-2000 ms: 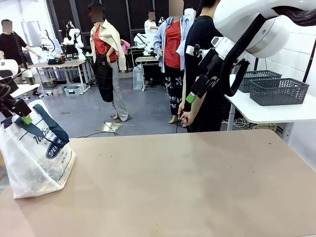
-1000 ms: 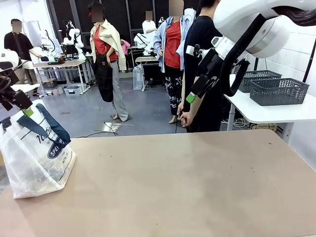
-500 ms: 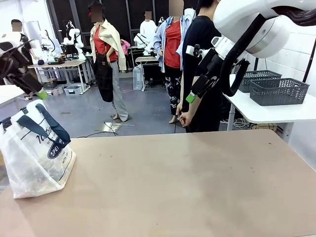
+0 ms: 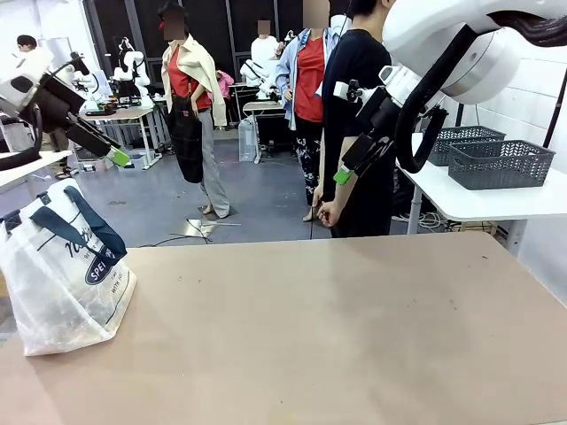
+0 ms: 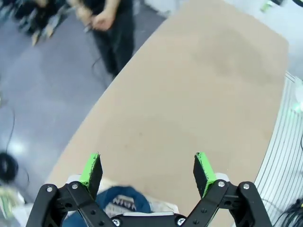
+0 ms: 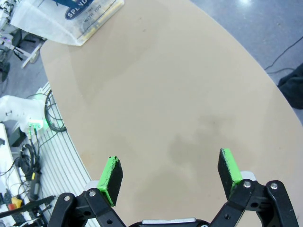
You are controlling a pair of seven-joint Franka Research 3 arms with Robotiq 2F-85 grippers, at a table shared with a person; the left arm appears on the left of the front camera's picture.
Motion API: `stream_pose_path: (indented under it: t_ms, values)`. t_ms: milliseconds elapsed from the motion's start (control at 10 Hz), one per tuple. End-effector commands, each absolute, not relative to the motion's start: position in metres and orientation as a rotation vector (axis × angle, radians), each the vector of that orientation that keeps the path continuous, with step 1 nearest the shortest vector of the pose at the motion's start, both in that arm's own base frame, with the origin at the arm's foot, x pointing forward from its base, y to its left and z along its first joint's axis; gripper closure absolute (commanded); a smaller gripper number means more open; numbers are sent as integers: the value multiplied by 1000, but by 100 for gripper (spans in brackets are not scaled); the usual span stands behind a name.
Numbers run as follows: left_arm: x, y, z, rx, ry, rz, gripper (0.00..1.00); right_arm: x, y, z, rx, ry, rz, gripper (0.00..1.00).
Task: Transfer purchased items from the store into the shopping bag.
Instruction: Move the Reusable shopping bag to the right side of the table.
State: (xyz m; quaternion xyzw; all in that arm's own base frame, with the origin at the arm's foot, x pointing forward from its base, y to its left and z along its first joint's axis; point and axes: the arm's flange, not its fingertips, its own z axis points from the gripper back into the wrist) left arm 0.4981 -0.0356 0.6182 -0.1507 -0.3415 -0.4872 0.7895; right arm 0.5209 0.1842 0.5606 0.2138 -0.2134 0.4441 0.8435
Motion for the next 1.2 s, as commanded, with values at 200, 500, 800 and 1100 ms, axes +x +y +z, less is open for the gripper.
stream_pose_path:
  t_ms: [200, 500, 800, 1100]
  values:
    - [496, -40, 611, -447, -816, -1278, 0, 520, 184, 560, 456, -441, 927, 0]
    - [497, -44, 606, -484, -772, -1288, 0, 520, 184, 560, 456, -441, 927, 0]
    - [489, -48, 608, -455, -793, -1300, 0, 520, 184, 560, 456, -441, 927, 0]
    - [489, -48, 608, -455, -793, -1300, 0, 520, 184, 560, 456, -441, 927, 0]
